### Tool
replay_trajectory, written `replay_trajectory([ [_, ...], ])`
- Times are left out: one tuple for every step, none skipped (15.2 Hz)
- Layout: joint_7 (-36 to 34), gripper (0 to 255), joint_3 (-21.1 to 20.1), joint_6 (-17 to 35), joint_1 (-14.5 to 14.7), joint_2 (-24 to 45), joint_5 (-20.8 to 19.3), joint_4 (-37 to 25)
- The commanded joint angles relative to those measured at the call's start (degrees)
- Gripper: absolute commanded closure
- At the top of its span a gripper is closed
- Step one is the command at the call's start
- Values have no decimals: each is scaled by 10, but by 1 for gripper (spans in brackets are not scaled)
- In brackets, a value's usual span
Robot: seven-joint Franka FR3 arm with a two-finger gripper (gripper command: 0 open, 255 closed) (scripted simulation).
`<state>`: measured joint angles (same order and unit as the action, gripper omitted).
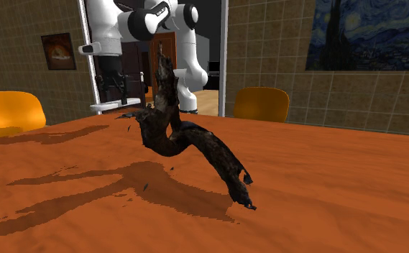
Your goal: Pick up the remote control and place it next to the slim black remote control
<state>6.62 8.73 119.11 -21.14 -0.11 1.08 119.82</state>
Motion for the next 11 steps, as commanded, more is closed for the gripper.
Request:
replay_trajectory([
  [29, 255, 14, -2, -14, 4, 0, -6],
  [42, 255, 21, -3, -21, 5, 0, -8],
  [51, 255, 25, -4, -25, 7, 1, -10],
  [51, 255, 25, 4, -25, 9, 1, -5],
  [52, 255, 25, 11, -25, 12, 2, 0],
  [53, 255, 25, 19, -25, 16, 3, 4],
  [53, 255, 25, 26, -25, 19, 4, 8],
  [54, 255, 25, 33, -25, 22, 5, 12],
  [55, 255, 25, 41, -25, 26, 6, 16],
  [55, 255, 25, 48, -25, 29, 7, 20],
  [56, 255, 25, 56, -25, 33, 8, 24],
])
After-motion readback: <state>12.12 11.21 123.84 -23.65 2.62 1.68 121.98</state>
